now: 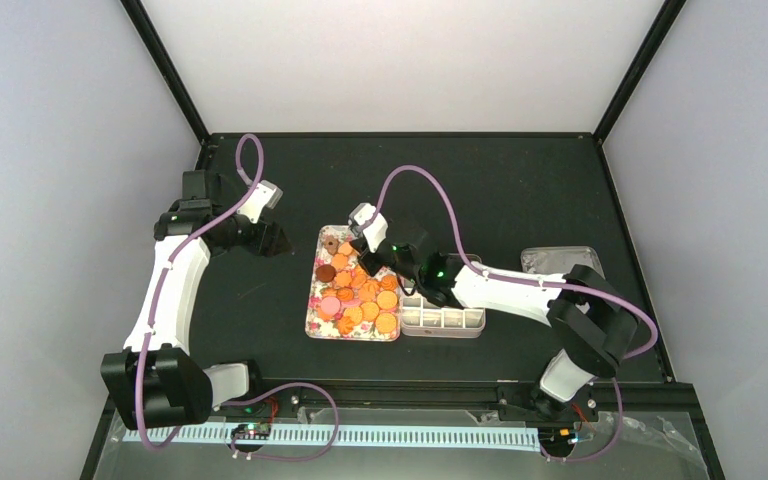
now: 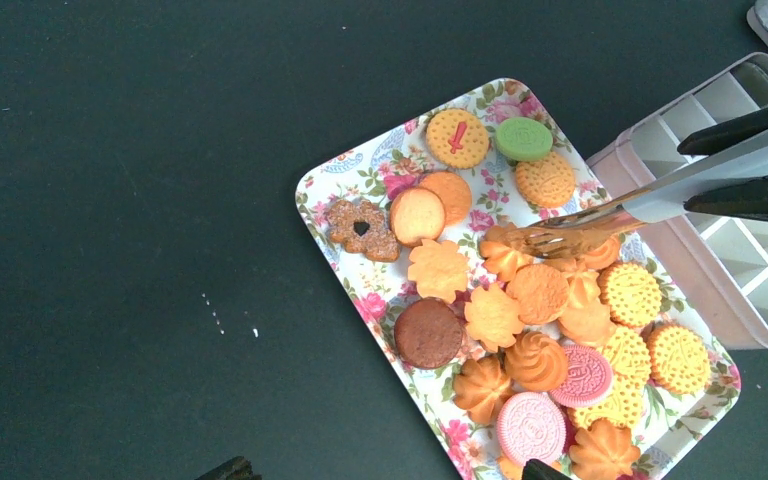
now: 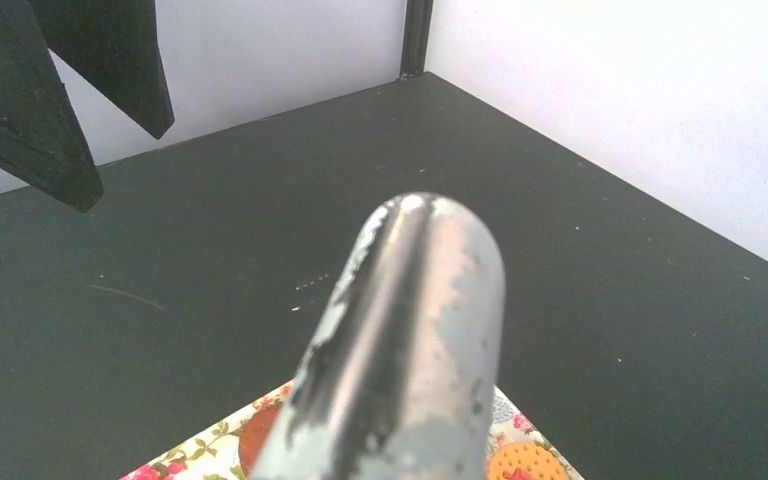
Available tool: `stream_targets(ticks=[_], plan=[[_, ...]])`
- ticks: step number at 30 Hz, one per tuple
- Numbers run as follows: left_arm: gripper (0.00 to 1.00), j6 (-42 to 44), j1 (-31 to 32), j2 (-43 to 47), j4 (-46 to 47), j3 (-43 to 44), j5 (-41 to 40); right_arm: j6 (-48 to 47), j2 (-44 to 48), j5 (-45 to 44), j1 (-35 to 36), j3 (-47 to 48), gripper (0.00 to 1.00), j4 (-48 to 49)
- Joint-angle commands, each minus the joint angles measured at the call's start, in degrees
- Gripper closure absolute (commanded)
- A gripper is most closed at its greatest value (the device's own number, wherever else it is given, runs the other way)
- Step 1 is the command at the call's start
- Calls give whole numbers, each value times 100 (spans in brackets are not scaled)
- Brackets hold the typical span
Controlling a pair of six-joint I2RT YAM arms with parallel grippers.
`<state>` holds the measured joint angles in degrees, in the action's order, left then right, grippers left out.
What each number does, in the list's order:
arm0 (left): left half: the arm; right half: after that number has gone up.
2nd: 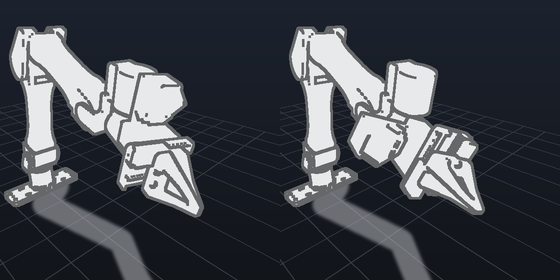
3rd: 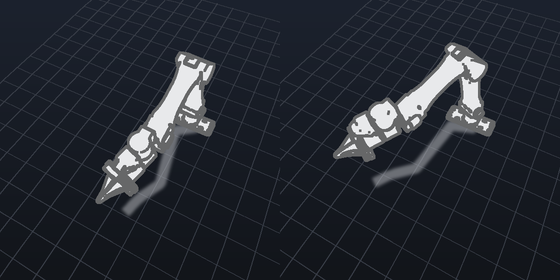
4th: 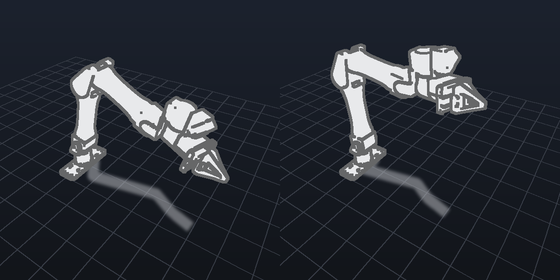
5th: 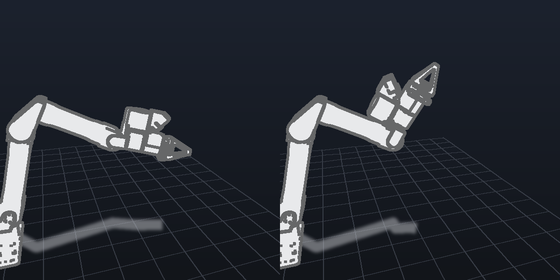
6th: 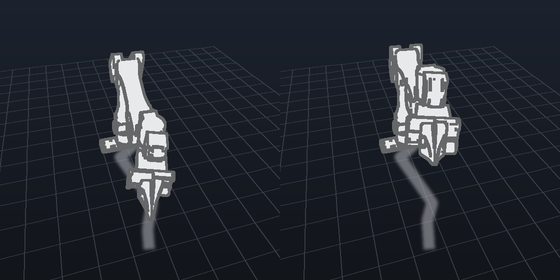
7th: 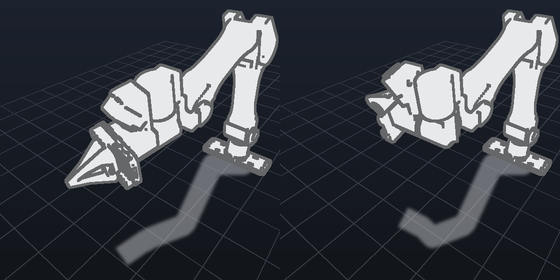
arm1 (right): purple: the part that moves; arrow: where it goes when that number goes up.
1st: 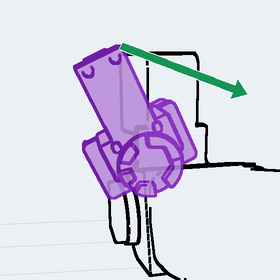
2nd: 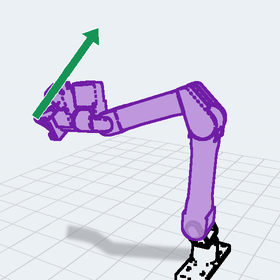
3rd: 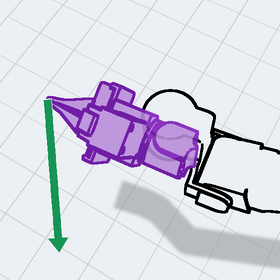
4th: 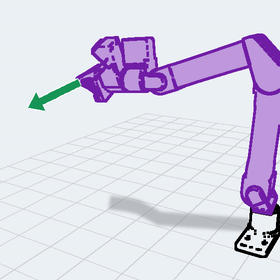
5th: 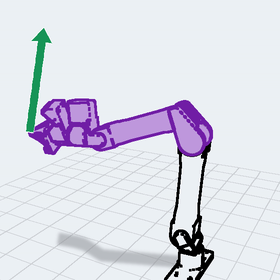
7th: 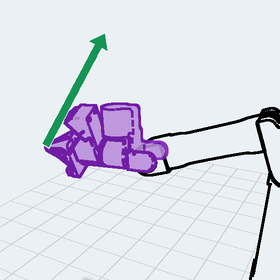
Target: Pack the cookies
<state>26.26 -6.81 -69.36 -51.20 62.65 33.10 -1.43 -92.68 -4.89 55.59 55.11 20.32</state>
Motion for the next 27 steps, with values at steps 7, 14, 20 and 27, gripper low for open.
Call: stream_targets(ticks=[7, 14, 20, 27], plan=[[30, 55, -50, 77, -92, 212, 167, 185, 31, -222, 37, 13, 74, 556], [29, 107, -51, 101, -119, 186, 132, 197, -84, -304, 39, -117, 67, 768], [29, 80, -53, 102, -100, 211, 156, 294, -215, -268, 39, -237, 66, 776], [30, 101, -50, 115, -110, 212, 145, 477, -382, -124, 39, -339, 66, 762]])
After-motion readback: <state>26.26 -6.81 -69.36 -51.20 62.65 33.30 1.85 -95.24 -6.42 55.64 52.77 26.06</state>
